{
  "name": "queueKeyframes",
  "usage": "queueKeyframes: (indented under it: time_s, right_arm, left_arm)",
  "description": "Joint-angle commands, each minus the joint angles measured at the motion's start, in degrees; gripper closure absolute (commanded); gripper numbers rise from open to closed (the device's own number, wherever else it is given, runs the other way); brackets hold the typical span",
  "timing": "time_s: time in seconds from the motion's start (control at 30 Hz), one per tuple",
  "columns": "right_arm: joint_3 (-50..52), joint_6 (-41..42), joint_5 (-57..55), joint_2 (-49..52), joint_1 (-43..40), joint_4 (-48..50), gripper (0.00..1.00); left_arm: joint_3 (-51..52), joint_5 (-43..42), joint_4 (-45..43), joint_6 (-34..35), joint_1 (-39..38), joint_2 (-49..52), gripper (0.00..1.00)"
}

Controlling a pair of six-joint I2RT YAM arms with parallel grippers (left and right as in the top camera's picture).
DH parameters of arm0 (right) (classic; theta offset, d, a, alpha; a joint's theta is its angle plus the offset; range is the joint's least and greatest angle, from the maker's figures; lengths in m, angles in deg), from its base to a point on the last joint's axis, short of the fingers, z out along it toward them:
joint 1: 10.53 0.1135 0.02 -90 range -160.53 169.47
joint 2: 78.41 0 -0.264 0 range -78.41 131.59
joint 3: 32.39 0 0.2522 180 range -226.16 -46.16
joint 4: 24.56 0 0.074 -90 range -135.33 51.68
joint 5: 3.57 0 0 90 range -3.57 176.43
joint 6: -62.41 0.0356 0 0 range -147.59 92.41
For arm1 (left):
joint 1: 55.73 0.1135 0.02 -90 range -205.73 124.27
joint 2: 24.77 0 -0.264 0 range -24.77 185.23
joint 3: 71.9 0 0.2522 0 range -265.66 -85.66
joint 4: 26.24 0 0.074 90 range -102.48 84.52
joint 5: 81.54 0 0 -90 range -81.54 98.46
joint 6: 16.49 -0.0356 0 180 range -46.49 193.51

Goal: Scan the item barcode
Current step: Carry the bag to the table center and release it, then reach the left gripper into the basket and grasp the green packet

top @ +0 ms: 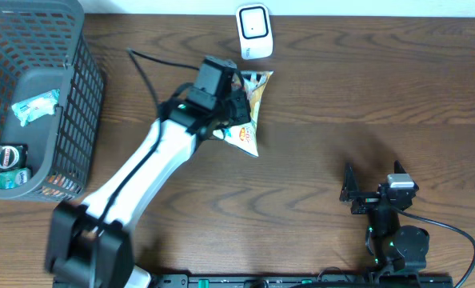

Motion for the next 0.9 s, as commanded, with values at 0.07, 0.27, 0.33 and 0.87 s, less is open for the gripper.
queueKeyframes:
  time_s: [0.07,0.27,0.33,0.87]
  right_arm:
    - [0.09,-0.63,0.13,-0.26,0.63,-0.24,0.01]
    - [0.09,-0.63,0.13,-0.26,0.63,-0.24,0.01]
    - [0.09,-0.63,0.13,-0.26,0.63,-0.24,0.01]
    - [0.09,-0.63,0.15,-0.26,0.63,-0.24,0.01]
  left_arm:
    - [-1.07,1.18,-0.57,6.80,-1.11,6.08,0.83]
    - [-1.16,-4.68,-4.24,5.40,-0.92,5.46,0.41]
    - [-1.16,-6.40,-6.43,4.17,-0.52,3.69,0.39]
    - [-1.29,8.48,-11.69,-16.76,21.42,-25.88,0.08]
